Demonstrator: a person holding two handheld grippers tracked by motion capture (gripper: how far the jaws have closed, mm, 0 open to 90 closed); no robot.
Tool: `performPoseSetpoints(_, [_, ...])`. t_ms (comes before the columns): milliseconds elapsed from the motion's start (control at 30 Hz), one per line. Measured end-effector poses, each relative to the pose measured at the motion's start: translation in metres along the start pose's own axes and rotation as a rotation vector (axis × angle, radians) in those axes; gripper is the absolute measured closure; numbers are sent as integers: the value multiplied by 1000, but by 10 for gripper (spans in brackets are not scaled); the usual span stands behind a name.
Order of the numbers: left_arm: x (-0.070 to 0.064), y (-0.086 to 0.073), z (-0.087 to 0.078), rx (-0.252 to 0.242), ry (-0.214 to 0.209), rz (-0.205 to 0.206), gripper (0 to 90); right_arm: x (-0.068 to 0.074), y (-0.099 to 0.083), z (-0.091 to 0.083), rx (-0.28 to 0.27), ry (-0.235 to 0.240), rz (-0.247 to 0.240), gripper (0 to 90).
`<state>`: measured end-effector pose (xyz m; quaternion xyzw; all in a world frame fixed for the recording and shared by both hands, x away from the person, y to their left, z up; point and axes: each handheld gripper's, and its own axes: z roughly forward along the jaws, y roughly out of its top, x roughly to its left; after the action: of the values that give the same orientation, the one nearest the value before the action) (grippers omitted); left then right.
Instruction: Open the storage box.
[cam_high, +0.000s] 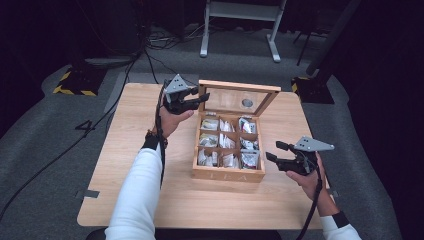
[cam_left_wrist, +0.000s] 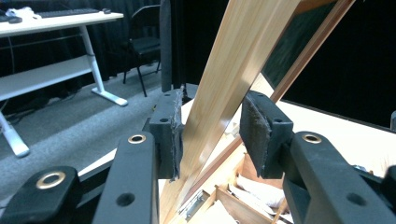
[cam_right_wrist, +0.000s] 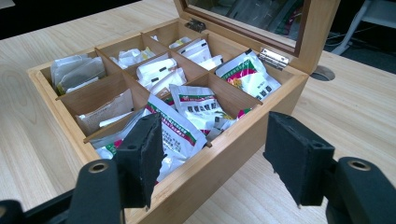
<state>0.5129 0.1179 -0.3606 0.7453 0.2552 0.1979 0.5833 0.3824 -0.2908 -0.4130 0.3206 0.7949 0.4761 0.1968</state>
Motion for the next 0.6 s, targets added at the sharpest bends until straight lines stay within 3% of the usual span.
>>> performPoseSetpoints(600, [11, -13, 21, 34, 55, -67, 587, 1, -2, 3, 16, 11, -8, 374])
